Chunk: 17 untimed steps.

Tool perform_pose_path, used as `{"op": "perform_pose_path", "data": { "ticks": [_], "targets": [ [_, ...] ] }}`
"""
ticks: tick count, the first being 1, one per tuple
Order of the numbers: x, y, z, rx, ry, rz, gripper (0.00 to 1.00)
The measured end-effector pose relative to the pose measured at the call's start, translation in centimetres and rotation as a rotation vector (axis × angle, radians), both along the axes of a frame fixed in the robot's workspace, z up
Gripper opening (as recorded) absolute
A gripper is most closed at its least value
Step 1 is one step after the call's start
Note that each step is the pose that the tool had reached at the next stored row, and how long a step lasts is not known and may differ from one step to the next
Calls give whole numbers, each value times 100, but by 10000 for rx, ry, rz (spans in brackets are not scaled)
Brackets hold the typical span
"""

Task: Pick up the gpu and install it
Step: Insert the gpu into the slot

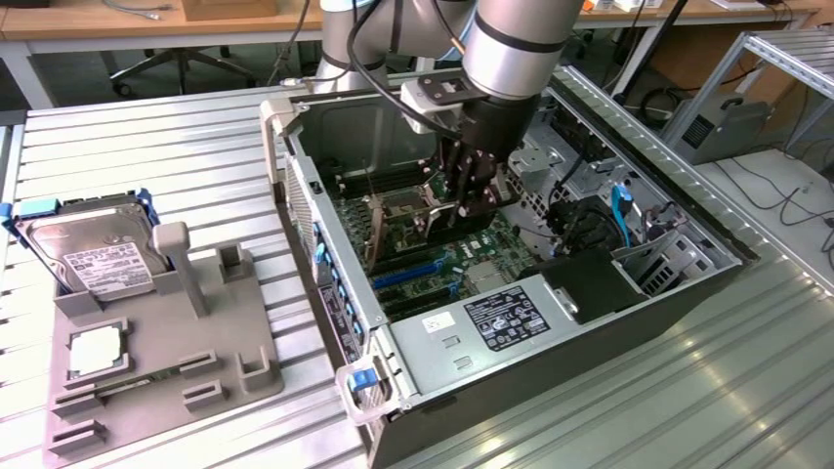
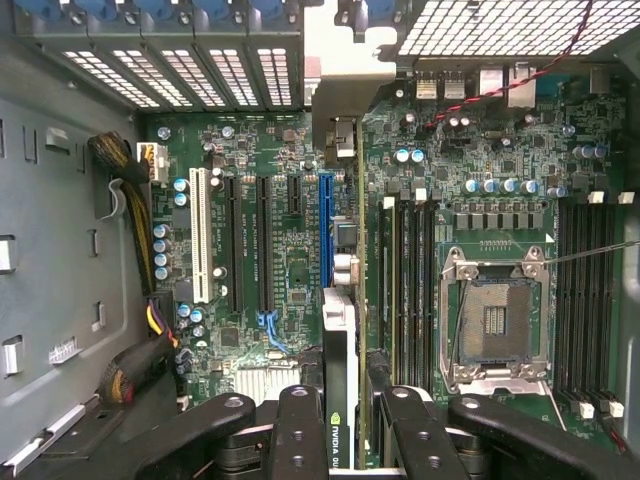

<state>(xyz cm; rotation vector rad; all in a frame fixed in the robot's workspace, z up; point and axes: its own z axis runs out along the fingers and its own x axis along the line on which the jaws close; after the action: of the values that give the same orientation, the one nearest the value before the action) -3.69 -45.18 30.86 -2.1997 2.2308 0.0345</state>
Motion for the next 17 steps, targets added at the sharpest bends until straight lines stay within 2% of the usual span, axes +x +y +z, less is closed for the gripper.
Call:
{"op": "perform_pose_path", "data": {
  "ticks": [17],
  "targets": [
    [-1,0,-53,-1,0,0,27]
  ]
}}
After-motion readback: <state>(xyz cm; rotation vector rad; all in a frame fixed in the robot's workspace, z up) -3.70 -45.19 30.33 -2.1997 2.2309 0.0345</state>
